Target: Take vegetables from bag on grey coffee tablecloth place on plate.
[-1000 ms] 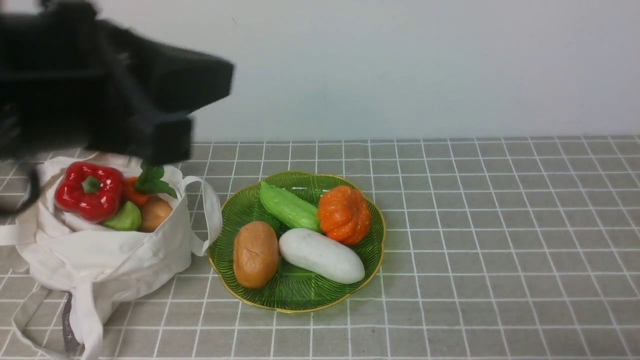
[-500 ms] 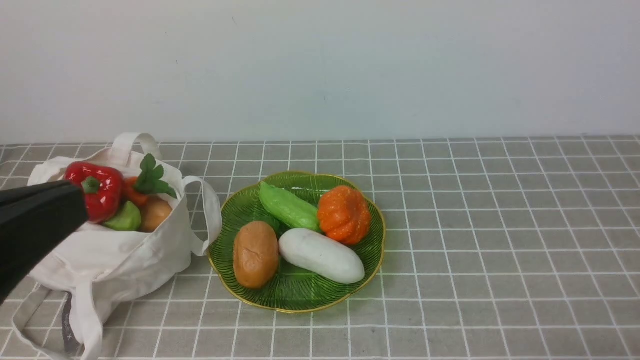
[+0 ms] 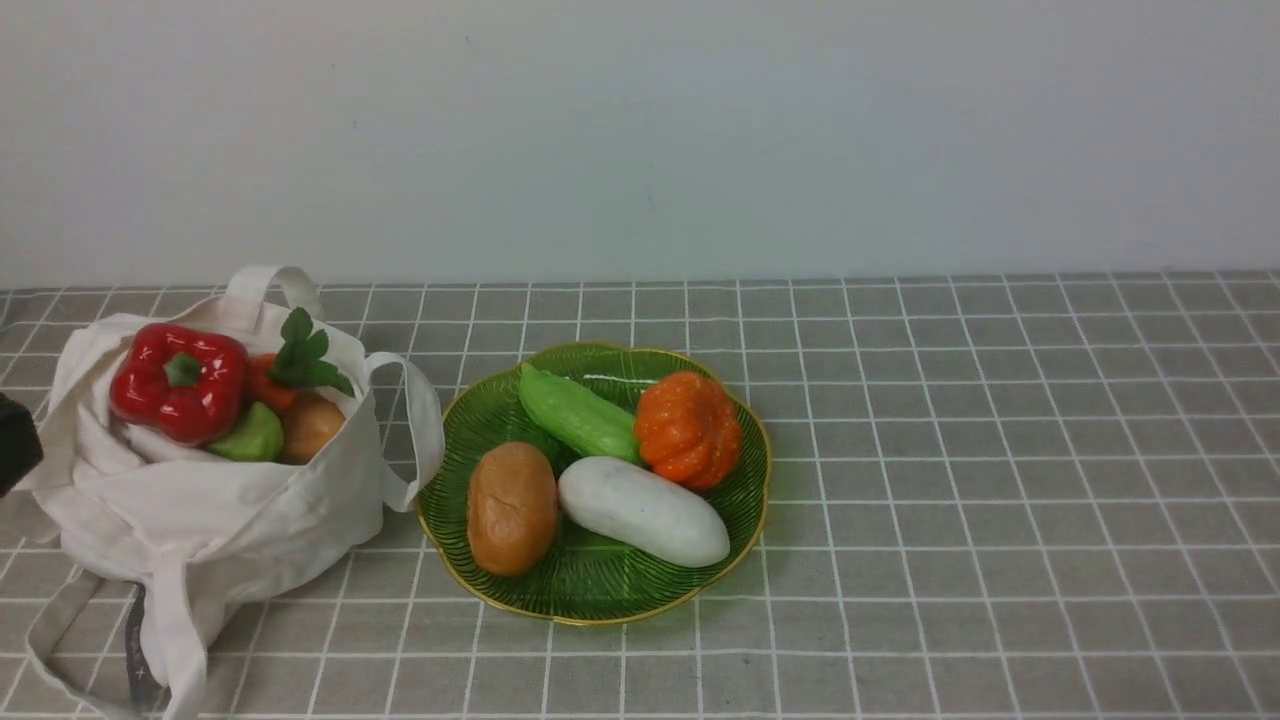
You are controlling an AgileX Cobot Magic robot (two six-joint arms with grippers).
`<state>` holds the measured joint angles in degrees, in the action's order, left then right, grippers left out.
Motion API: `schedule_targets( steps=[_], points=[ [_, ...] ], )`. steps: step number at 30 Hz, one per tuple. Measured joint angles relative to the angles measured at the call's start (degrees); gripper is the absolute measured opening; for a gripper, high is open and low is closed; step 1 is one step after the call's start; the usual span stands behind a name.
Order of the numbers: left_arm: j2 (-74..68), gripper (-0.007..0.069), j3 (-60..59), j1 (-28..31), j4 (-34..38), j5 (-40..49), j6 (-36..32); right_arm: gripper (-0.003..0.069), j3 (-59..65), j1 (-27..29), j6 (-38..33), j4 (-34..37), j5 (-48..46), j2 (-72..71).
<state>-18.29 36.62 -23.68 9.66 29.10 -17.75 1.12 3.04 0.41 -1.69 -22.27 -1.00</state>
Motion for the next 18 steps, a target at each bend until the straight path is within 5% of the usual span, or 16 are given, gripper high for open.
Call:
schedule_targets(
  steps=[9,18],
  points=[
    [14.37,-0.0005,-26.52,16.66,-6.1,-6.79,8.27,-0.0013,0.0,0.0,0.0,0.0,0.0,0.0],
    [18.85,-0.0005,-38.12,18.56,-8.43,-6.91,8.66,-0.0013,0.0,0.0,0.0,0.0,0.0,0.0]
  ],
)
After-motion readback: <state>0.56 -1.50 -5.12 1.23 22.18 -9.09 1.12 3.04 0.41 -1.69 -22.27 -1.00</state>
